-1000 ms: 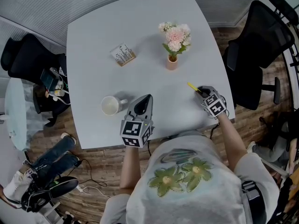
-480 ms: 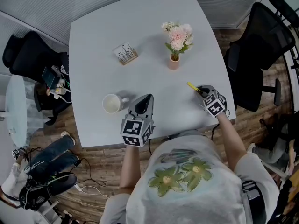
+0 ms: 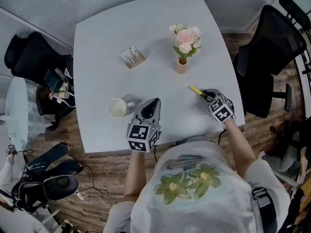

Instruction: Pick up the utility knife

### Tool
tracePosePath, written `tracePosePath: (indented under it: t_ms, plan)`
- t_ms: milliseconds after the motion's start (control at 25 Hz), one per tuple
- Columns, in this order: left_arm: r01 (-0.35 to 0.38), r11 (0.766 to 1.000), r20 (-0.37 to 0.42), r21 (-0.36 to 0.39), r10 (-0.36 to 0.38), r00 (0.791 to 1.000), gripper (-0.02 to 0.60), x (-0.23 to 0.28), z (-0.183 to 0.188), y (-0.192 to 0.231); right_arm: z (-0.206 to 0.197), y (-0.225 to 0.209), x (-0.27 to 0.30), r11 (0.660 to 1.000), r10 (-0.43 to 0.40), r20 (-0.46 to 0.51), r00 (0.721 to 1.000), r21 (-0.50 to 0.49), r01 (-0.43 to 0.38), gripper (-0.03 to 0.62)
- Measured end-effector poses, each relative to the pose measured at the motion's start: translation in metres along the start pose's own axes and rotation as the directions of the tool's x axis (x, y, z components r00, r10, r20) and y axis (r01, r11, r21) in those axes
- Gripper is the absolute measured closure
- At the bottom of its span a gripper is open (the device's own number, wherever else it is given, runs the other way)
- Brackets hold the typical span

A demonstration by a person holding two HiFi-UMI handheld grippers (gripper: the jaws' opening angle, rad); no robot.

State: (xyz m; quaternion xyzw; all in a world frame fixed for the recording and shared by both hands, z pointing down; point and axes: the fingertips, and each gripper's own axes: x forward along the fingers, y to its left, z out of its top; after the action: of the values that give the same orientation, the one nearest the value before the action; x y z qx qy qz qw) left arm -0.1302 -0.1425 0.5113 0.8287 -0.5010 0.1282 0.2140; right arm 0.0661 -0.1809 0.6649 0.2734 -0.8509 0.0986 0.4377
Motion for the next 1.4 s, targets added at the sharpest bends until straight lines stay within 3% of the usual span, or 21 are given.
tracePosePath:
  t_ms: [1400]
  plan:
    - [-0.004,1.0,0.009,0.013,0.004,1.0,0.58,0.001,0.004,-0.013,0.098,0.045,-0.036,0.993,0.105,0.194,0.975,-0.064,-0.094,0.523]
